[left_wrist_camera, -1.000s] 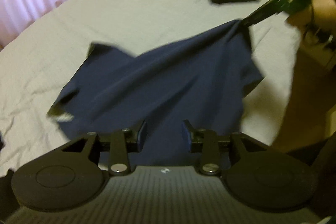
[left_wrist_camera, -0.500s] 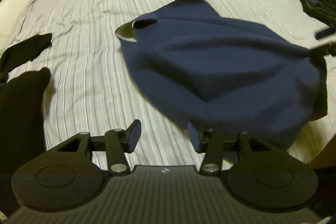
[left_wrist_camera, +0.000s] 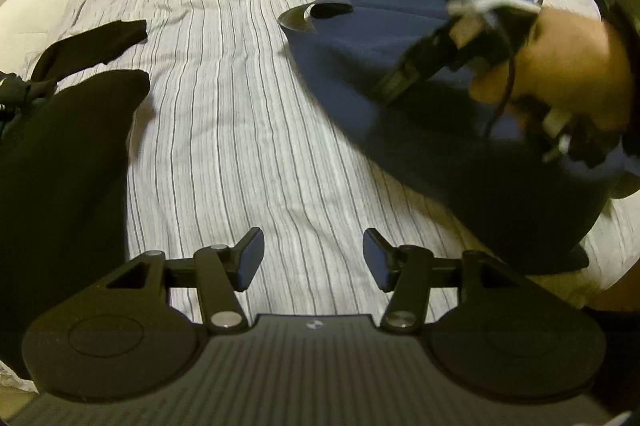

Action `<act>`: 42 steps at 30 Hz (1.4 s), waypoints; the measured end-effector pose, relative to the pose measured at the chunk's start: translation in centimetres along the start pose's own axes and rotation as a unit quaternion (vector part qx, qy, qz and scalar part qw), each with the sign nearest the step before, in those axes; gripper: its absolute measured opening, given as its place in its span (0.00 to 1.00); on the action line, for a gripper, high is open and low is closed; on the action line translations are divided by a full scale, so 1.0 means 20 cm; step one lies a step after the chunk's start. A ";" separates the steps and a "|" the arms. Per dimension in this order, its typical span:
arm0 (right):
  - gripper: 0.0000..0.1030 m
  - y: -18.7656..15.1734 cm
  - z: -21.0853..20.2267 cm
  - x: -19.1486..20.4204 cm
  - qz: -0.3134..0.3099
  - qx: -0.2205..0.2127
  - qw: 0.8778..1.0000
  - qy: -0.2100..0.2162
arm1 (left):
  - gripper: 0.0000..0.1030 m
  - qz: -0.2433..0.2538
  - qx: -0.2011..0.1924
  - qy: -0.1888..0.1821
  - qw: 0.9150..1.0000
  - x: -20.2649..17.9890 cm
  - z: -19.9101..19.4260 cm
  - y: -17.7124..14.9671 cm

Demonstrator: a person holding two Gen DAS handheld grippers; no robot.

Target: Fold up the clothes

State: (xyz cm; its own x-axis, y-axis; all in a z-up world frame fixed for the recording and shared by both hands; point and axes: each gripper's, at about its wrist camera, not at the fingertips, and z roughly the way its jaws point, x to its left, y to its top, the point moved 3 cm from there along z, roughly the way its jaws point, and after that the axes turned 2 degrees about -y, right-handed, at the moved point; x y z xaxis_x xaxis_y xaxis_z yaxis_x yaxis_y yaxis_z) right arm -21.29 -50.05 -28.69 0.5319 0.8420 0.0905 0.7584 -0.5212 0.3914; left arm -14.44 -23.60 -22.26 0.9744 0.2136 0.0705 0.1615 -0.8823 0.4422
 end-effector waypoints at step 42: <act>0.76 -1.34 -1.68 -2.20 0.272 -0.089 0.941 -0.181 | 0.54 0.210 0.008 -0.139 0.968 -1.36 0.47 0.89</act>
State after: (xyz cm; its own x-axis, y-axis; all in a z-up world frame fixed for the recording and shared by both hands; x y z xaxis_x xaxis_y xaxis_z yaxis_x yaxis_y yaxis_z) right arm -77.71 -68.53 -12.34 0.9411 0.3377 0.0155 0.2792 -0.8024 0.5275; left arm -36.67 -49.15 -24.77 0.9589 -0.2837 -0.0030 -0.2572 -0.8735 0.4134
